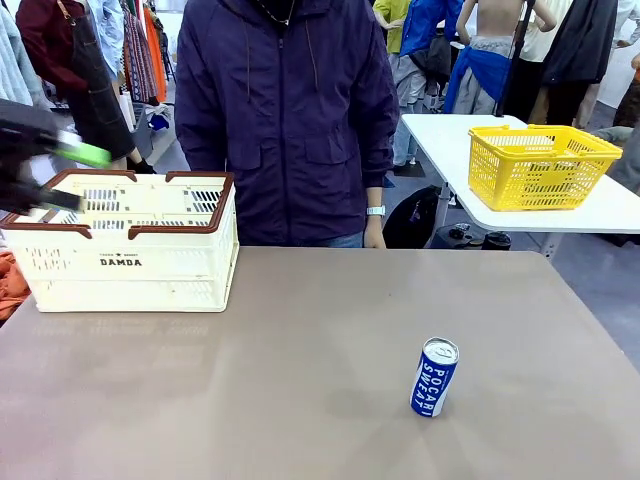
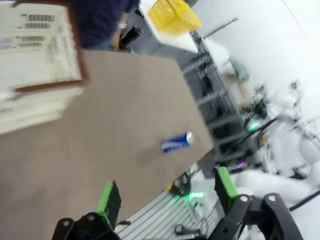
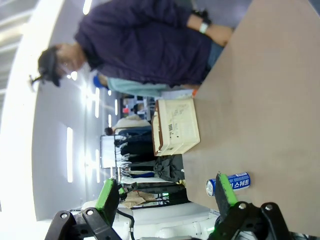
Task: Place the drinks into the Shopping basket.
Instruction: Pick up one drink and place it into the Shopping basket.
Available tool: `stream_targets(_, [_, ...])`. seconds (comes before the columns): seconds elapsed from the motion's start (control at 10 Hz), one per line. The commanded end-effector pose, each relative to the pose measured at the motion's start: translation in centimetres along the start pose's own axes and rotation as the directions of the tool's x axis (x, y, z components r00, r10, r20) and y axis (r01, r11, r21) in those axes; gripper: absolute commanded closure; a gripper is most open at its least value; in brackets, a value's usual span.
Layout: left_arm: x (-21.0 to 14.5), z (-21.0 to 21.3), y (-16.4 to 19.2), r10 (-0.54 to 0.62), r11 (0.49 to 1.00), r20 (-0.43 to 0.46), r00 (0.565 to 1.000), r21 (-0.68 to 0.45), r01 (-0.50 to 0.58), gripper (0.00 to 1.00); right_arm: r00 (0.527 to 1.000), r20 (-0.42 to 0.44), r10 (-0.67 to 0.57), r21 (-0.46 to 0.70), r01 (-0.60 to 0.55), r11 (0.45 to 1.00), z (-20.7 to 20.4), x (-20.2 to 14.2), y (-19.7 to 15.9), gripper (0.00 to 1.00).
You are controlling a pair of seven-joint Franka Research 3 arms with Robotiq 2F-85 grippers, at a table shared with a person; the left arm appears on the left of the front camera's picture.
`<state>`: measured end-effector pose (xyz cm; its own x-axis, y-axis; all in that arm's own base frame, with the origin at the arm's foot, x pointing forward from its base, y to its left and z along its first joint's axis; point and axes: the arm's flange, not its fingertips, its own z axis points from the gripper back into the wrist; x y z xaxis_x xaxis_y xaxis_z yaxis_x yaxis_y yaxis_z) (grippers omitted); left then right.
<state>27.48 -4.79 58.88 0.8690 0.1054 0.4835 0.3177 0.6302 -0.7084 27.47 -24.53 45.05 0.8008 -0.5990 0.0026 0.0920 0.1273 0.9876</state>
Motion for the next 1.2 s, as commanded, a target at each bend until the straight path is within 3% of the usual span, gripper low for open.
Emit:
stream_targets(0.0, [-4.5,-7.6,-4.6,-0.050,0.996,0.027,0.998,0.074,0.048,0.00,1.000,0.008,0.011,0.018,-0.011,1.000,0.1,0.0,0.1,0.00])
stream_targets(0.2, [-7.5,-13.0,-7.1,-0.029,0.999,-0.043,0.999,0.039,0.031,0.00,1.000,0.008,0.011,0.018,-0.011,1.000,0.1,0.0,0.1,0.00])
stream_targets(0.3, [-6.8,-12.2,-7.6,0.037,0.999,-0.086,0.996,-0.031,-0.039,0.00,1.000,0.008,0.011,0.018,-0.011,1.000,0.1,0.0,0.1,0.00])
stream_targets(0.4, [-5.2,-8.4,-6.3,0.016,0.989,-0.179,0.984,-0.144,-0.043,0.00,1.000,0.008,0.011,0.018,-0.011,1.000,0.1,0.0,0.1,0.00])
stream_targets(0.5, [-6.2,-13.0,-10.7,-0.043,0.998,-0.065,0.997,0.034,0.045,0.00,1.000,0.008,0.011,0.018,-0.011,1.000,0.1,0.0,0.1,0.00])
stream_targets(0.9, [-5.6,-12.7,-10.2,-0.041,0.999,-0.086,0.995,-0.003,0.041,0.00,1.000,0.008,0.011,0.018,-0.011,1.000,0.1,0.0,0.1,0.00])
stream_targets(1.0, [-5.5,-14.4,-10.7,-0.006,1.000,-0.075,0.997,-0.023,0.004,0.00,1.000,0.008,0.011,0.018,-0.011,1.000,0.1,0.0,0.1,0.00])
stream_targets(1.1, [-5.8,-17.6,-13.5,-0.044,0.998,-0.155,0.987,0.027,0.049,0.00,1.000,0.008,0.011,0.018,-0.011,1.000,0.1,0.0,0.1,0.00])
